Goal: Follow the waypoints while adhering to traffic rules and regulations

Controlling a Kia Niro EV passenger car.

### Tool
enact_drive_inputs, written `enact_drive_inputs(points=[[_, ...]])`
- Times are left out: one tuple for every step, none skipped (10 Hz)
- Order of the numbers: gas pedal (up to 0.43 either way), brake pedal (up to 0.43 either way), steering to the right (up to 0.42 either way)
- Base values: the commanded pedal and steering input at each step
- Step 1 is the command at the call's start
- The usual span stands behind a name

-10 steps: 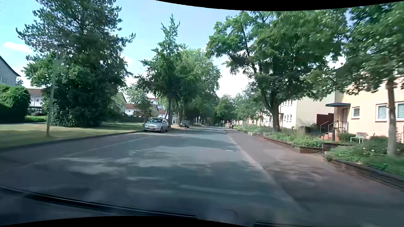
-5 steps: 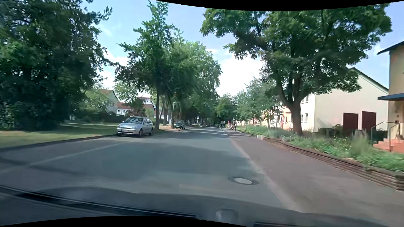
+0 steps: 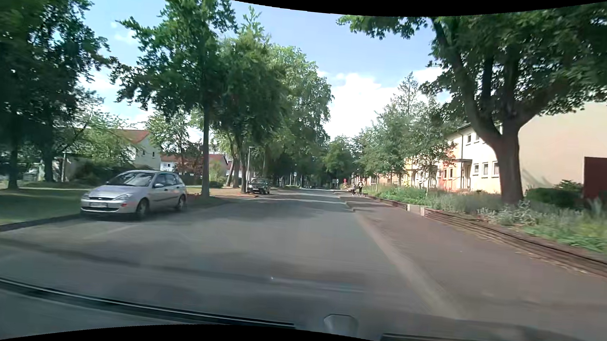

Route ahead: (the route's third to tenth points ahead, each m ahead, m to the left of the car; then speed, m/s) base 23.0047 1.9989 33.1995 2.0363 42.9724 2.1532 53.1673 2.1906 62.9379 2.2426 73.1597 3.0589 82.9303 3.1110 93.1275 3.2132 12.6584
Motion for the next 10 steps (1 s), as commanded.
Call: enact_drive_inputs(points=[[0.169,0.006,0.003],[0.169,0.006,0.003],[0.157,0.006,0.003],[0.157,0.006,0.003],[0.157,0.006,0.003],[0.157,0.006,0.003],[0.150,0.006,0.002],[0.118,0.006,0.002],[0.118,0.006,0.003],[0.118,0.006,0.002]])
